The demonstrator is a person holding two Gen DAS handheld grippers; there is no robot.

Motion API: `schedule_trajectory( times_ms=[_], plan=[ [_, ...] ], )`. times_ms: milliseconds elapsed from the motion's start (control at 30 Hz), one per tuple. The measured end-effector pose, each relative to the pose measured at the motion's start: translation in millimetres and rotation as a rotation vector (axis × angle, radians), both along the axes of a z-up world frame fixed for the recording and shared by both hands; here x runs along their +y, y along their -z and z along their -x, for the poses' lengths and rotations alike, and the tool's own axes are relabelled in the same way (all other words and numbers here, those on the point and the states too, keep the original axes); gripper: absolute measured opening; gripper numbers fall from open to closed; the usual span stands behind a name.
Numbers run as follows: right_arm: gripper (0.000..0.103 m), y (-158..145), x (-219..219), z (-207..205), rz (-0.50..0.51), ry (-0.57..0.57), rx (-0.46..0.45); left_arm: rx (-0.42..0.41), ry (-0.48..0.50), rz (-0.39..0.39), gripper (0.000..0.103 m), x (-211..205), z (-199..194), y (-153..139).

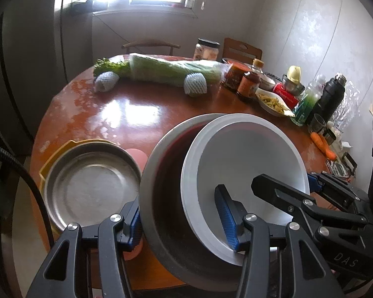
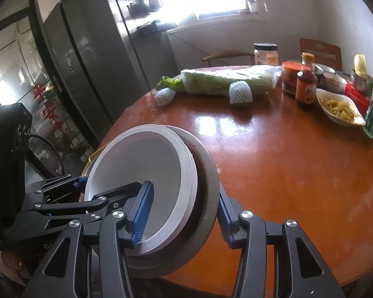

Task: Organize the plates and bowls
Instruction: 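Lift the steel bowl holding the white bowls with the left gripper, then carry the bowl stack with the left gripper and lower it onto the plate stack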

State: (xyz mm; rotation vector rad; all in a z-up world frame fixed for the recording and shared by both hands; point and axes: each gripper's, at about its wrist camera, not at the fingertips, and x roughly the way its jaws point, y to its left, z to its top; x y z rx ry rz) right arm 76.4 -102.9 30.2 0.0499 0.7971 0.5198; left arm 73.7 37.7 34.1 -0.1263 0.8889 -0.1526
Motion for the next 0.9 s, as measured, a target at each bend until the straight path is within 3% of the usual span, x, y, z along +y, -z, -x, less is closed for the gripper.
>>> schedule_trajectory(
  times_ms=[600, 900],
  plan=[
    [0.051, -15, 87, -17, 0.007, -0.147, -0.042, -0.051, -0.141, -0.022, 0.052, 82, 6, -18],
    [0.051, -7, 126, -36, 0.004, -0.213, -0.026, -0.029, -0.198, -0.036, 0.052, 116, -2, -10]
  ],
)
